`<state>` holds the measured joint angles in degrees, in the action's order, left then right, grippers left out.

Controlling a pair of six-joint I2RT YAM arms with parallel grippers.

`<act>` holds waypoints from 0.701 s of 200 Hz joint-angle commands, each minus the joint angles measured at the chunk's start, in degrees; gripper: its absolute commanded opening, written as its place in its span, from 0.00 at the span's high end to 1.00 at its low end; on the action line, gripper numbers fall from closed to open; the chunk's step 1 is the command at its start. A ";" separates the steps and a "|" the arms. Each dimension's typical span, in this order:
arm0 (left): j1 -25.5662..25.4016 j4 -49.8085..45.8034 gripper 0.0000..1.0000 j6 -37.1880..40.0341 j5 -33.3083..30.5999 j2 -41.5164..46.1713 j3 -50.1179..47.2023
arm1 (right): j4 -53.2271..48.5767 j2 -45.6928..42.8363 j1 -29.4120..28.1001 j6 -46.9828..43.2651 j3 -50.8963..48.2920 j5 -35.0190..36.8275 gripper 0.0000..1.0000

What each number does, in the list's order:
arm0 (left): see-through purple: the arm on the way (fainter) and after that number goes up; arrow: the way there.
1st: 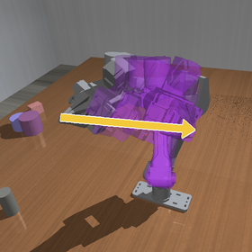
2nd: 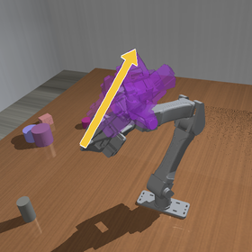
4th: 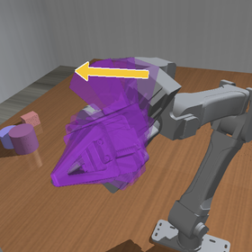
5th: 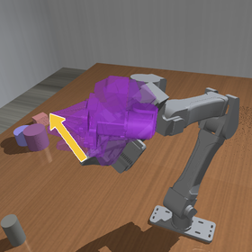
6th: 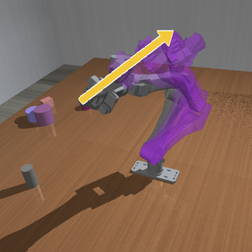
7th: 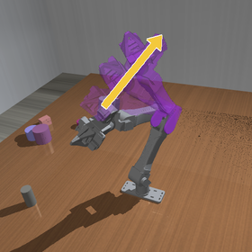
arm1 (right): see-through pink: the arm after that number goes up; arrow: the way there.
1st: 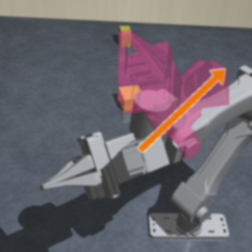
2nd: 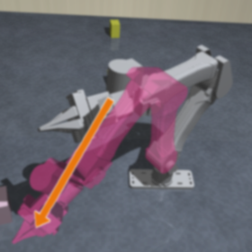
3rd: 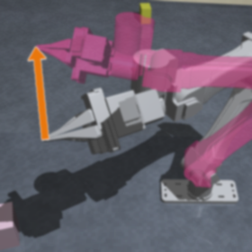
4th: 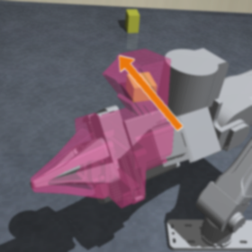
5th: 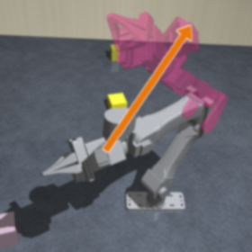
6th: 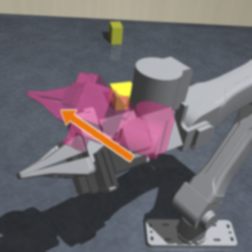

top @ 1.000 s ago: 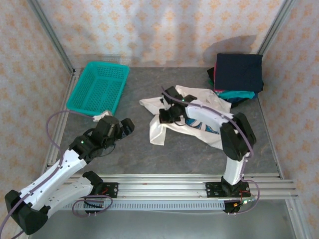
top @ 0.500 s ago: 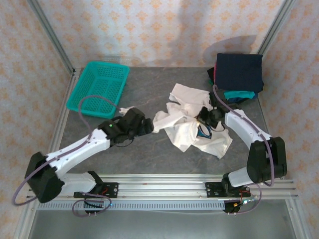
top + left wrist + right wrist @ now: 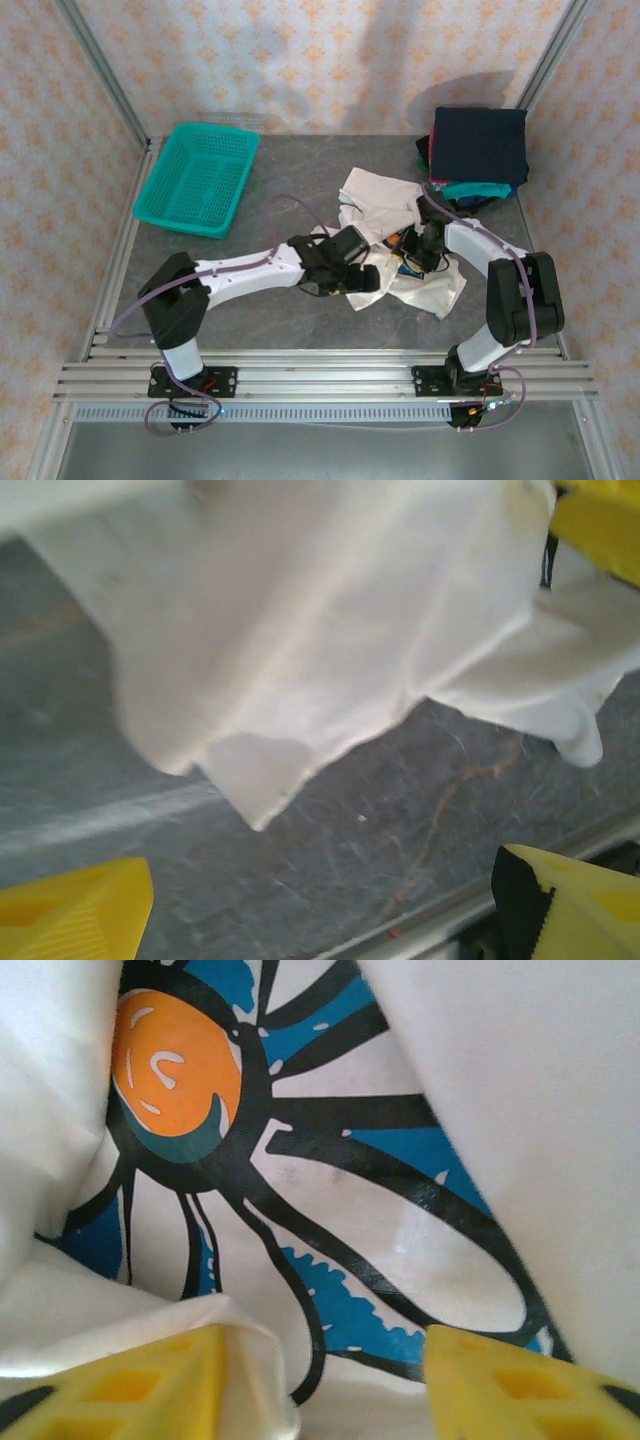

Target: Fold and stack the t-shirts

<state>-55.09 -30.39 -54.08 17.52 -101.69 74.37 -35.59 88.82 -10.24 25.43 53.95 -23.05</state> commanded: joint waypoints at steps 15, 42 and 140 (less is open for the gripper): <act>-0.73 -5.08 0.17 -4.74 1.77 -3.83 1.49 | -7.52 -11.17 1.98 -4.74 3.04 3.38 0.21; -1.33 -3.30 0.22 -6.48 2.16 -6.45 0.65 | -12.86 -17.84 5.28 -7.59 4.40 4.87 0.13; -1.12 1.58 0.45 -7.81 -0.35 -18.15 8.43 | -23.35 -27.58 12.80 -7.80 -1.72 8.45 0.15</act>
<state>-55.99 -33.45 -61.82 18.85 -115.48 80.09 -54.87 61.41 1.41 16.67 51.53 -18.74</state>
